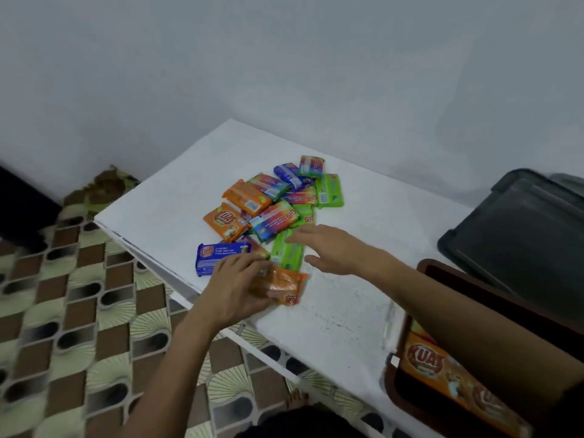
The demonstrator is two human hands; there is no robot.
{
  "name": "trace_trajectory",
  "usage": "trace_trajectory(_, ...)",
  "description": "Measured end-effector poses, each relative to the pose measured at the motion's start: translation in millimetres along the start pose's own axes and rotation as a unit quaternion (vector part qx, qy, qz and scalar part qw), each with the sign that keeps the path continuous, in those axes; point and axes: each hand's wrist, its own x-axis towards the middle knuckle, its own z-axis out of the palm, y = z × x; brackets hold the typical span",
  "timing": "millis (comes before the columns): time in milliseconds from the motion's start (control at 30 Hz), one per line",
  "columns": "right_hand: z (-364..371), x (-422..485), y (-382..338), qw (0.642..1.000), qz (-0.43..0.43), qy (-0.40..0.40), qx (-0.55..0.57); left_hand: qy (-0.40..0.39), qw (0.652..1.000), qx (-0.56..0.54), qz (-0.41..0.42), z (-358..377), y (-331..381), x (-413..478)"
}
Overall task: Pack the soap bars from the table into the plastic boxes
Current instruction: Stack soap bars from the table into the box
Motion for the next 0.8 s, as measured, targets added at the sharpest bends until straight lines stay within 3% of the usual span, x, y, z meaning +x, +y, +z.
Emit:
trace_trajectory(167, 5, 36, -3, 0.988, -0.068, -0.088, -0.108, -0.001, 0.999, 0.024, 0.027, 4, -9, 0)
trace_trajectory(400, 13, 58, -1, 0.969, -0.092, -0.151, -0.170, -0.015, 0.998, 0.041, 0.041, 12, -14, 10)
trace_trajectory(800, 4, 43, 22, 0.989, -0.041, -0.105, -0.093, 0.007, 0.998, 0.028, 0.054, 18, -14, 14)
